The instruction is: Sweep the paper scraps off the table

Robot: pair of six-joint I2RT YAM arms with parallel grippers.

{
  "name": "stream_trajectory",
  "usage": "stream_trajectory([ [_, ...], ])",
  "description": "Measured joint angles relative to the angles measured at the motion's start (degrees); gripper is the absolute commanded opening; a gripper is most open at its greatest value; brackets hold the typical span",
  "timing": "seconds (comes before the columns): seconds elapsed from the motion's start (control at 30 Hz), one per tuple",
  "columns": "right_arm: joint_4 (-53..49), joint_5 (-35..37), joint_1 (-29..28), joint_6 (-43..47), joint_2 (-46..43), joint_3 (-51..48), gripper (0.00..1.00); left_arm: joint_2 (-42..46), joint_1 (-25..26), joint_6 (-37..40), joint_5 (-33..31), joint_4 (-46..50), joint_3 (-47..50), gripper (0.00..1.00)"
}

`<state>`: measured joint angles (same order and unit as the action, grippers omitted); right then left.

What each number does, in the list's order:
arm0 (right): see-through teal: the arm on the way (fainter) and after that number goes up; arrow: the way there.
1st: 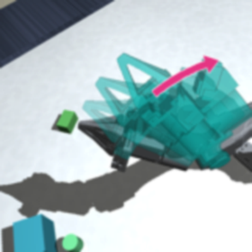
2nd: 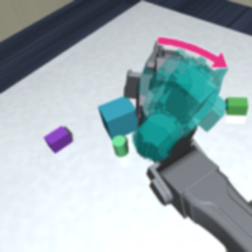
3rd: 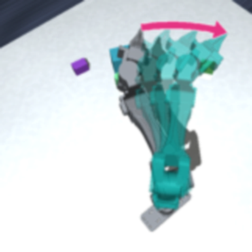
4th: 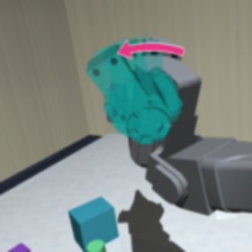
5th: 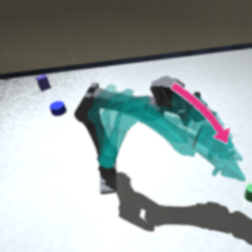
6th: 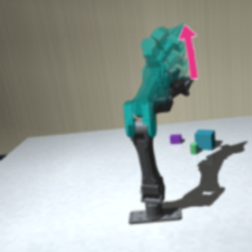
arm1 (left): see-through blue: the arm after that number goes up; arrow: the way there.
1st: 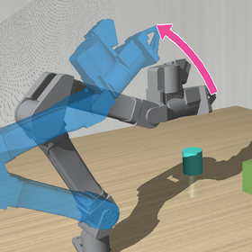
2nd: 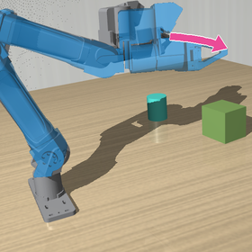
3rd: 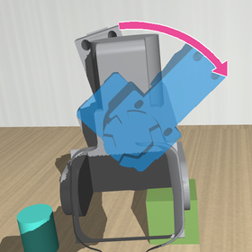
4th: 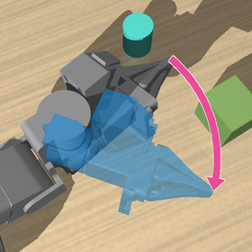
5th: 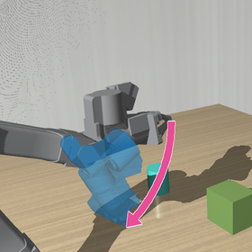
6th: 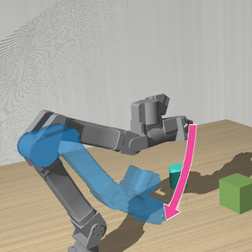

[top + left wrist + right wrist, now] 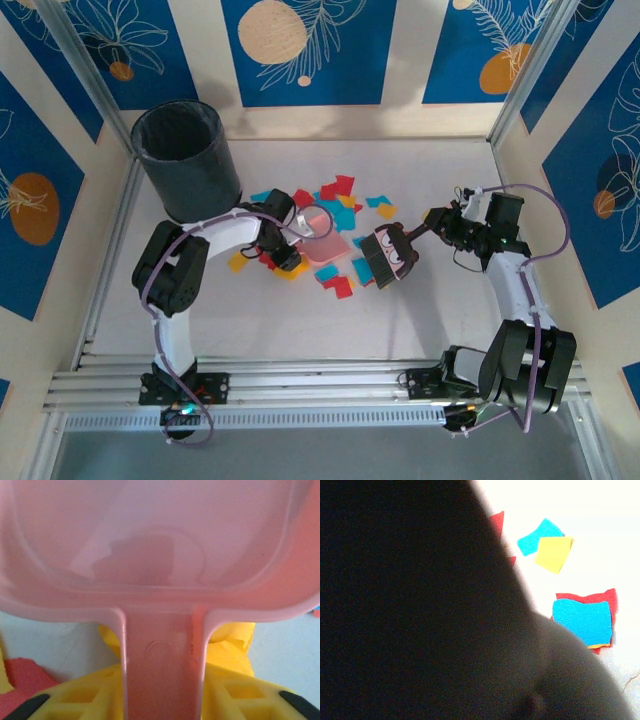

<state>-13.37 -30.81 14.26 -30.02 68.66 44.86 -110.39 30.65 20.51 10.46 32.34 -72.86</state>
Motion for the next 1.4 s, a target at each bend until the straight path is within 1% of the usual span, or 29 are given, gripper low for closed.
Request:
stream_trajectory([
  [0.1, 0.00, 0.00, 0.00, 0.13, 0.00, 0.00, 0.00, 0.00, 0.04, -0.13, 0.02, 0.37, -0.04, 0.20],
  [0.33, 0.00, 0.00, -0.17, 0.15, 0.00, 0.02, 0.00, 0.22, 0.13, -0.66, -0.02, 3.41, -1.64, 0.14],
  [0.4, 0.00, -0.02, -0.55, 0.33, 0.00, 0.00, 0.00, 0.92, 0.13, -0.68, -0.17, 4.59, -1.88, 0.08],
  [0.47, 0.02, -0.04, -1.16, 0.63, 0.00, 0.00, 0.00, 2.19, 0.20, -0.70, -0.44, 6.38, -2.23, 0.06],
  [0.53, 0.04, -0.26, -2.27, 1.31, 0.00, 0.00, 0.00, 3.82, 0.22, -0.90, -0.87, 8.44, -2.84, 0.00],
  [0.77, 0.94, -1.33, -8.72, 4.35, 0.55, 0.00, 0.00, 9.97, 0.22, -3.32, -4.90, 18.23, -5.86, 0.00],
  [0.9, 3.04, -2.01, -13.18, 5.84, 2.91, 0.04, 0.00, 13.68, 0.22, -4.09, -7.37, 25.31, -6.88, 0.00],
  [1.13, 9.14, -1.73, -20.37, 7.72, 7.08, 0.02, 0.00, 20.50, 0.22, -4.13, -8.22, 34.21, -7.34, 0.00],
  [1.23, 11.37, -1.05, -22.32, 9.05, 8.37, 0.02, 0.00, 22.10, 0.22, -4.11, -8.17, 36.46, -7.48, 0.00],
  [1.4, 13.20, 0.68, -23.28, 11.15, 11.54, 0.02, 0.00, 22.58, 0.22, -4.09, -7.45, 38.97, -7.50, 0.00],
])
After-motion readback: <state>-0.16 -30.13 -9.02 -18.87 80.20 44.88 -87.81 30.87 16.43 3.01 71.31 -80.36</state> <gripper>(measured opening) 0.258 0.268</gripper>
